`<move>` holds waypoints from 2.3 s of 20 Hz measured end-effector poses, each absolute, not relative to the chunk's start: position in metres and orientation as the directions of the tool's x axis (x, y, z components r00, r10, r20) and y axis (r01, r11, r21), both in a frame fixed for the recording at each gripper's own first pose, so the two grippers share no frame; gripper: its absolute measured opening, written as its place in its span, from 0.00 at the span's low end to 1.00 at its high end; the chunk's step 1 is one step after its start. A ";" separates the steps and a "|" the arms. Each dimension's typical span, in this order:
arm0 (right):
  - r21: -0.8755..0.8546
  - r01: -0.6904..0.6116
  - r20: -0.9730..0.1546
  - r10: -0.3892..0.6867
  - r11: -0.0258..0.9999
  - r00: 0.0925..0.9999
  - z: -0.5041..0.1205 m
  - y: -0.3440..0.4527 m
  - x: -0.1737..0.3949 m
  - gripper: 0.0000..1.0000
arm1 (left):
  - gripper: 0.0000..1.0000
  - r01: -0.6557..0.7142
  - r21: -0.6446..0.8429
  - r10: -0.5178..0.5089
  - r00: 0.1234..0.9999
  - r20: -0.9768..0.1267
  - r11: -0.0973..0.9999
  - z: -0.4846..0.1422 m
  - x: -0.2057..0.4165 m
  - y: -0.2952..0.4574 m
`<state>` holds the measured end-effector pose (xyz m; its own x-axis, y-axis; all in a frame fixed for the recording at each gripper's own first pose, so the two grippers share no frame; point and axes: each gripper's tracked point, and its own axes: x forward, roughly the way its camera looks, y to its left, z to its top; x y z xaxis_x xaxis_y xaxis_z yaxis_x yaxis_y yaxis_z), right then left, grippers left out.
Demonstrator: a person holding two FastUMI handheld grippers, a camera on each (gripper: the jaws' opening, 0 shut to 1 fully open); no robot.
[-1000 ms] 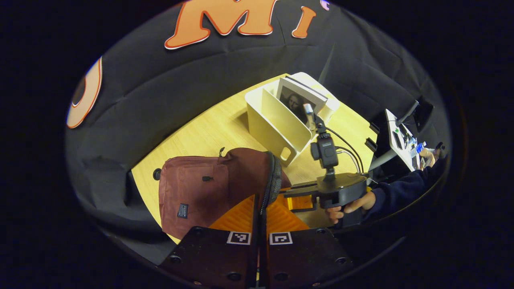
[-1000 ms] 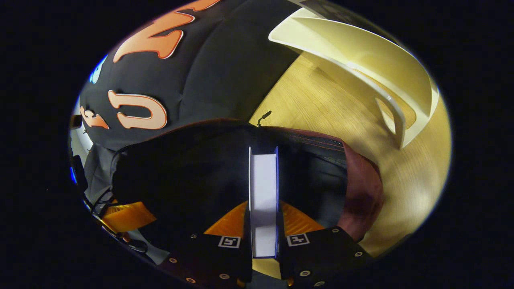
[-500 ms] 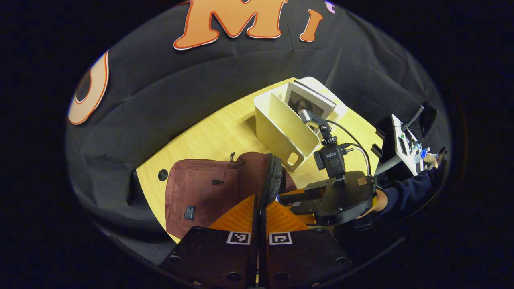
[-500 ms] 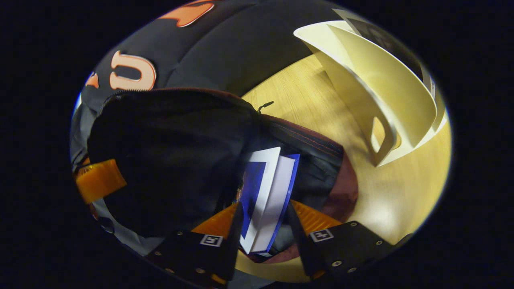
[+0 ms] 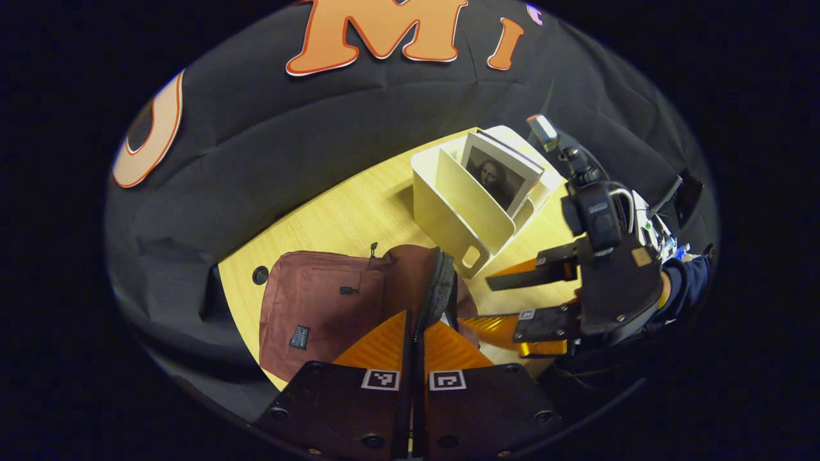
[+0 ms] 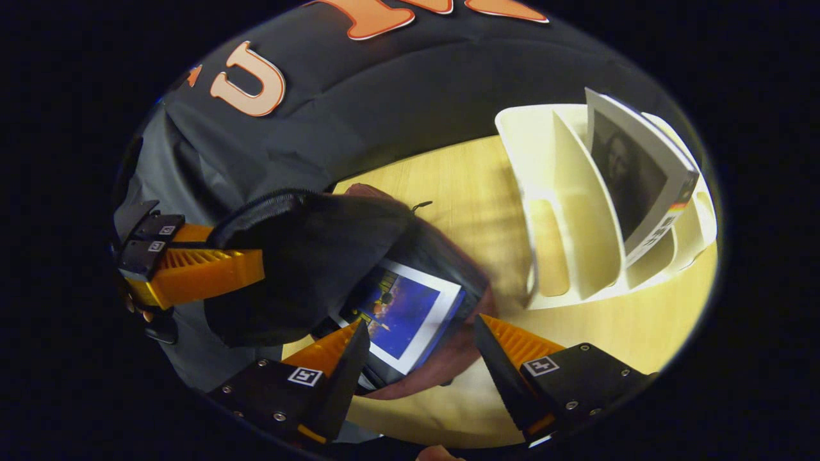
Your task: Open the schoolbag, grab two books from the bookshelf and put them into the schoolbag.
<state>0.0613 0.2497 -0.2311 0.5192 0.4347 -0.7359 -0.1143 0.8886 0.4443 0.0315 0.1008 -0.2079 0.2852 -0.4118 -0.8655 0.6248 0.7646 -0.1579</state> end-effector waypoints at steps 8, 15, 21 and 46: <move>0.236 -0.155 -0.789 0.282 0.959 0.546 -0.194 0.153 0.053 0.98 | 0.02 0.600 -0.189 -0.429 0.286 -0.857 0.778 -0.215 0.028 0.093; 0.104 -0.174 -0.832 0.182 0.979 0.525 -0.141 0.093 0.071 0.98 | 0.03 0.579 -0.196 -0.423 0.287 -0.860 0.791 -0.218 0.028 0.095; 0.072 -0.190 -0.853 0.159 0.979 0.497 -0.109 0.061 0.105 0.98 | 0.03 0.552 -0.198 -0.407 0.287 -0.867 0.810 -0.222 0.030 0.099; 0.046 -0.033 -0.976 0.052 0.998 0.210 -0.228 0.033 0.198 0.37 | 0.03 0.436 -0.204 -0.345 0.272 -0.898 0.876 -0.234 0.011 0.109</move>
